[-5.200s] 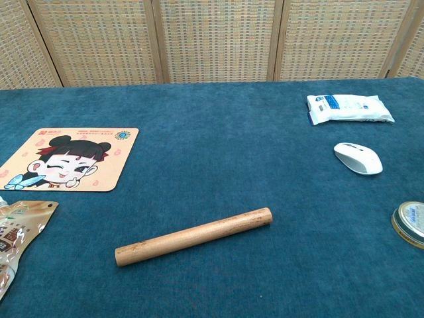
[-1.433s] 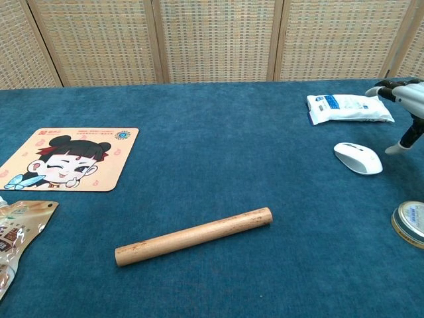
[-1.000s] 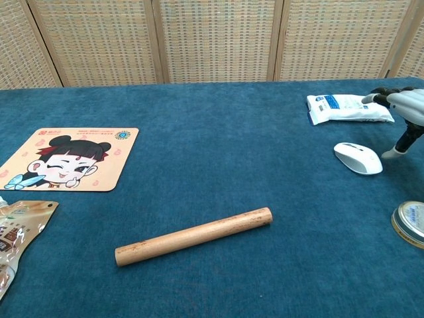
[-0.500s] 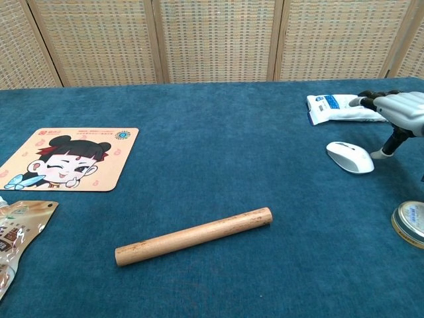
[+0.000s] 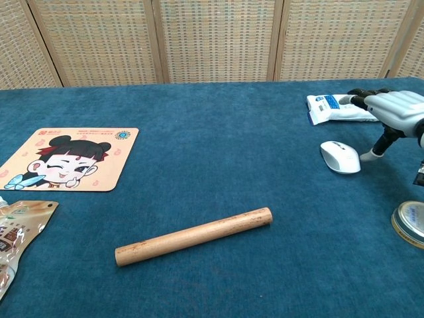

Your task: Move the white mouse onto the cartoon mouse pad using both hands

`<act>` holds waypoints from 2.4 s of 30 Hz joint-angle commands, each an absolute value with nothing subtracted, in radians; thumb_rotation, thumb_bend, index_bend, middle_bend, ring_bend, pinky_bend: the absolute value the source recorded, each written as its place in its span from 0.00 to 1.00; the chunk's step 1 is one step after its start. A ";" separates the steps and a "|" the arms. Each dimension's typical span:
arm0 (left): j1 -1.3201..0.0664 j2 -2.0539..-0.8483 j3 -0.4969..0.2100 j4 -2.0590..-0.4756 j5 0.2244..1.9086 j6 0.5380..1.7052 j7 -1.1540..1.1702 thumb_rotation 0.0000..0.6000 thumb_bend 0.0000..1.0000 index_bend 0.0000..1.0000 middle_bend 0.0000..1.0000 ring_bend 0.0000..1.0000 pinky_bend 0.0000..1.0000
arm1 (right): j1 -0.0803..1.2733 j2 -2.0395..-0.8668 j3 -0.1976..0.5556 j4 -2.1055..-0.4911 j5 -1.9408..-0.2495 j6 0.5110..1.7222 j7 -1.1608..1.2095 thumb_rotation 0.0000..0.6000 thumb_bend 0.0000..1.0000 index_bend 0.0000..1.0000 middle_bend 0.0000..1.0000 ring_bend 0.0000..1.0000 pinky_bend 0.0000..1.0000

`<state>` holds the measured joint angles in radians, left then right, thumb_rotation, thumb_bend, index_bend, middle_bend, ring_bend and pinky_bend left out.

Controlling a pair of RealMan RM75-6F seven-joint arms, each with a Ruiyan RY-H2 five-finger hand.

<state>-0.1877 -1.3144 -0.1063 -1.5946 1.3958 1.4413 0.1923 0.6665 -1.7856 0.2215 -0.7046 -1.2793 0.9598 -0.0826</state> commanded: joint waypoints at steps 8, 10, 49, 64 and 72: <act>-0.186 -1.310 -0.101 -1.599 1.408 1.446 0.182 1.00 0.00 0.00 0.00 0.00 0.00 | 0.653 -1.765 0.227 -0.816 -1.267 0.994 -0.151 1.00 0.00 0.00 0.00 0.00 0.00; -0.184 -1.308 -0.101 -1.600 1.410 1.449 0.179 1.00 0.00 0.00 0.00 0.00 0.00 | 0.652 -1.762 0.227 -0.835 -1.264 0.997 -0.164 1.00 0.00 0.00 0.00 0.00 0.00; -0.183 -1.307 -0.092 -1.604 1.431 1.452 0.168 1.00 0.00 0.00 0.00 0.00 0.00 | 0.685 -1.797 0.228 -0.939 -1.248 1.004 -0.270 1.00 0.00 0.00 0.00 0.00 0.00; -0.183 -1.311 -0.083 -1.605 1.446 1.454 0.177 1.00 0.00 0.00 0.00 0.00 0.00 | 0.717 -1.808 0.254 -0.920 -1.220 0.975 -0.278 1.00 0.00 0.00 0.00 0.00 0.00; -0.185 -1.315 -0.082 -1.602 1.445 1.449 0.181 1.00 0.00 0.00 0.00 0.00 0.00 | 0.735 -1.832 0.257 -0.864 -1.211 0.947 -0.265 1.00 0.00 0.00 0.00 0.00 0.00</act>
<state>-0.1848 -1.3145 -0.0823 -1.6022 1.4452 1.4494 0.1809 0.7324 -1.8285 0.2564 -0.8687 -1.2119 0.9497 -0.2676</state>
